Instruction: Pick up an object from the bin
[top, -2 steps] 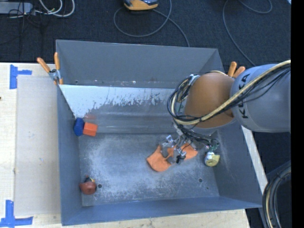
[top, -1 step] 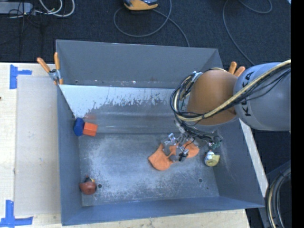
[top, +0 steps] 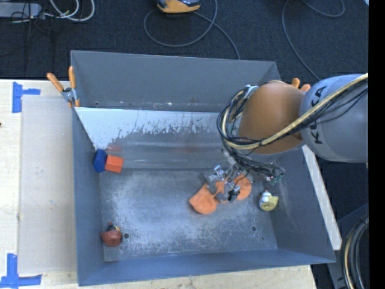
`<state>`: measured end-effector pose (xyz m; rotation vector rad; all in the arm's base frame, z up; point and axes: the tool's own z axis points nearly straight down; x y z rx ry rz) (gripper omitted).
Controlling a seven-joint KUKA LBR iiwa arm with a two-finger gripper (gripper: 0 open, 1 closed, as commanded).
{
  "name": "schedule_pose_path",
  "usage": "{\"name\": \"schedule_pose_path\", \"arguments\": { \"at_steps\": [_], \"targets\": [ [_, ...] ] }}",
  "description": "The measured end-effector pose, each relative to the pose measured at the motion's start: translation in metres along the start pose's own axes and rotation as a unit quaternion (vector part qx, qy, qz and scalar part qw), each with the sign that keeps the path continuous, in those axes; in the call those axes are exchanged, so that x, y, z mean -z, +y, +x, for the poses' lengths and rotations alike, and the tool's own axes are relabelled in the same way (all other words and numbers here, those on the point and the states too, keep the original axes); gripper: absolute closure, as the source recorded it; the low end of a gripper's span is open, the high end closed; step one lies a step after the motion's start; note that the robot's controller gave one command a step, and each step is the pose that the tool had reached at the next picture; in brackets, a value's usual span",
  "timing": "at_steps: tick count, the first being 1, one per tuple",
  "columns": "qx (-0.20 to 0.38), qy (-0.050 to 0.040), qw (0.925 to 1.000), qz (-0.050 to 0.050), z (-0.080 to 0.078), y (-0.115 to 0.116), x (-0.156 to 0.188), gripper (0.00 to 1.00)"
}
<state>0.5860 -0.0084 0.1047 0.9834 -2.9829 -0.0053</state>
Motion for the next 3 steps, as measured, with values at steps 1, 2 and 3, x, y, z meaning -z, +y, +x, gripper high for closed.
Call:
{"name": "schedule_pose_path", "arguments": {
  "at_steps": [1, 2, 3],
  "targets": [
    [0.028, 0.0009, 0.9996, -0.001, 0.016, 0.007, 0.020, 1.00],
    [0.037, 0.0014, 0.9993, -0.002, 0.002, 0.005, 0.077, 1.00],
    [0.054, 0.0000, 0.9986, -0.001, 0.014, 0.000, 0.124, 1.00]
  ]
}}
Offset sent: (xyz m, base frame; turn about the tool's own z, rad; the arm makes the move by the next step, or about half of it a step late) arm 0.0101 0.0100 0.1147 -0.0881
